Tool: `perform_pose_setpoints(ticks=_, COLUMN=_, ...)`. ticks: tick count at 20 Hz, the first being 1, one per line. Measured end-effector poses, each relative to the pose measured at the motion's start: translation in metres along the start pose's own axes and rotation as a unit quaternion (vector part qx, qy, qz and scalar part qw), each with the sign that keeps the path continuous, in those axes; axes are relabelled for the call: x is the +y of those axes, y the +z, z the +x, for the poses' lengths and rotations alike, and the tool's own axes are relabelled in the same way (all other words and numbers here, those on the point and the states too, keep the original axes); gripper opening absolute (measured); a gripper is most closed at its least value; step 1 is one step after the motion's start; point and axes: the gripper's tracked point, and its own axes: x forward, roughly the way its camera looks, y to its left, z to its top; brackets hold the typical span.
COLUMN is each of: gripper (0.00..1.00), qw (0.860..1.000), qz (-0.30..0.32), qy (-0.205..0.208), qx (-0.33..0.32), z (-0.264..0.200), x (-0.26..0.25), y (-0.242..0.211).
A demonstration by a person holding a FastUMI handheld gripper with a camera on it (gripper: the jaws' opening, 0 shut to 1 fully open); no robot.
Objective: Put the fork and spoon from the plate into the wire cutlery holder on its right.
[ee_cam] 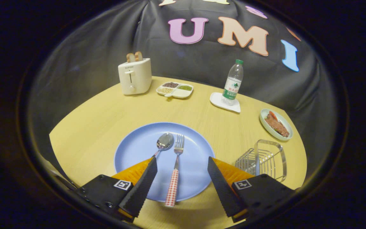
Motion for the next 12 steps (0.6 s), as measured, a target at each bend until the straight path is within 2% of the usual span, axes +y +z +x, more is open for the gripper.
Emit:
perform_pose_setpoints(ticks=2, gripper=1.00, qw=1.000, qz=-0.004, qy=0.005, qx=0.015, z=0.005, x=0.001, y=-0.010)
perform_pose_setpoints(ticks=12, gripper=0.46, qw=0.998, qz=-0.021, qy=0.029, qx=0.056, z=0.016, x=0.015, y=-0.037)
